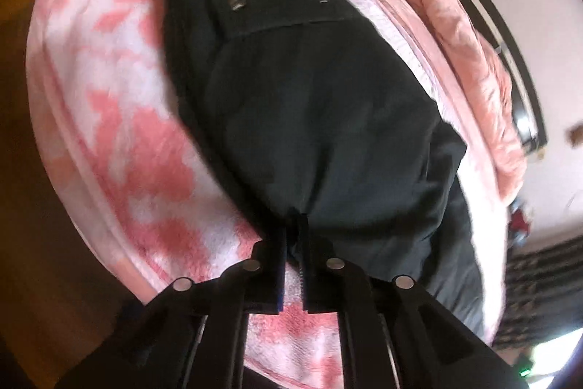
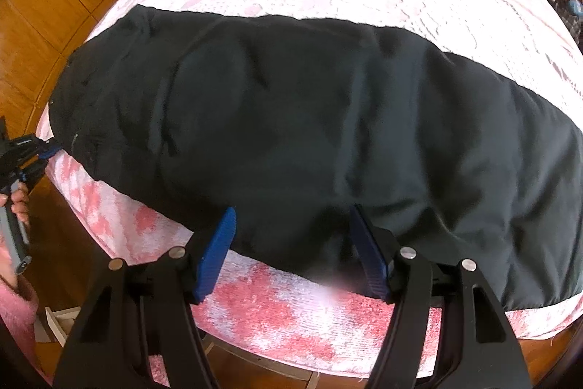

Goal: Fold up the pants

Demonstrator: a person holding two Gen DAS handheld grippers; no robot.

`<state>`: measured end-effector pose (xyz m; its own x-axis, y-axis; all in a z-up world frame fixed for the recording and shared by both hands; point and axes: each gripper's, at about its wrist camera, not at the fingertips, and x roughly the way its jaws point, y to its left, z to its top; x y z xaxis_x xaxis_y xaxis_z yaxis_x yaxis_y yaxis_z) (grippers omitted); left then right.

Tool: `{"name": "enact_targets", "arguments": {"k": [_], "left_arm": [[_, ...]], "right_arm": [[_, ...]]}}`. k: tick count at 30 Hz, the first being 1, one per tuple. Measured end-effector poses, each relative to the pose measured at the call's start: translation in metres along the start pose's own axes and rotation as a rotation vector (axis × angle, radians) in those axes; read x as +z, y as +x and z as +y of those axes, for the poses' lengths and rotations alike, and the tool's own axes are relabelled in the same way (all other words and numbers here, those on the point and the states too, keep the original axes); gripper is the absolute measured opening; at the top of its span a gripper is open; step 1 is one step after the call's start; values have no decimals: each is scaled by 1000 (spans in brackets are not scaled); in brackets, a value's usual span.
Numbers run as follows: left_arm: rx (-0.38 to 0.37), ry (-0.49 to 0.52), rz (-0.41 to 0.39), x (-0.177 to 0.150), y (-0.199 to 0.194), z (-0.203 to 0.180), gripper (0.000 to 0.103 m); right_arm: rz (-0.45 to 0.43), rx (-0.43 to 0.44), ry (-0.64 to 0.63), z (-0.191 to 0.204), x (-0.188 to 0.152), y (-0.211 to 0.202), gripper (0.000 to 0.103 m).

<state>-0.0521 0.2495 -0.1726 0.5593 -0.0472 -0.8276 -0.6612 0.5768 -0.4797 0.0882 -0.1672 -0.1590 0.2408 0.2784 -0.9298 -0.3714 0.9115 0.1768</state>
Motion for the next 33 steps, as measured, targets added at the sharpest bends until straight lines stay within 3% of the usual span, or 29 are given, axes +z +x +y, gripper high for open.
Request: {"name": "enact_targets", "arguments": {"k": [1,3,5,9,11,14,19,23,26,29,33], "left_arm": [[30,44,-25,-1,-7,-10,12],[69,119,-67,-5,-21,-26,33],[95,214,-124,-15,-37,-51,40],[8,405,-123,-45,-47,-112,50],[-58,479,-67,-60,-37,-144,51],[-93,552,28,-81,-10,-176,52],[-2,627,126,-98,45,-184,56],[22,655,117,-100,41,-191,61],[-7,642,94,-106,25,-207,65],[-27,702,77,-123,14,-227,75],[-84,810,119,-160,17,-265,75]], "right_arm": [[-5,0,0,-1,-1,-2,65],[-32,-8,6,-8,-1,-10,65],[-60,-20,21,-16,-1,-19,65],[-104,-31,77,-40,-1,-36,65],[-120,-35,91,-48,-2,-41,65],[-117,-40,118,-59,-7,-40,65],[-33,-88,166,-75,-14,-7,65],[-40,-70,161,-78,-16,-1,65],[-88,-2,198,-88,-20,-26,65],[-134,2,266,-119,-34,-55,65],[-172,-44,423,-181,-67,-91,65]]}}
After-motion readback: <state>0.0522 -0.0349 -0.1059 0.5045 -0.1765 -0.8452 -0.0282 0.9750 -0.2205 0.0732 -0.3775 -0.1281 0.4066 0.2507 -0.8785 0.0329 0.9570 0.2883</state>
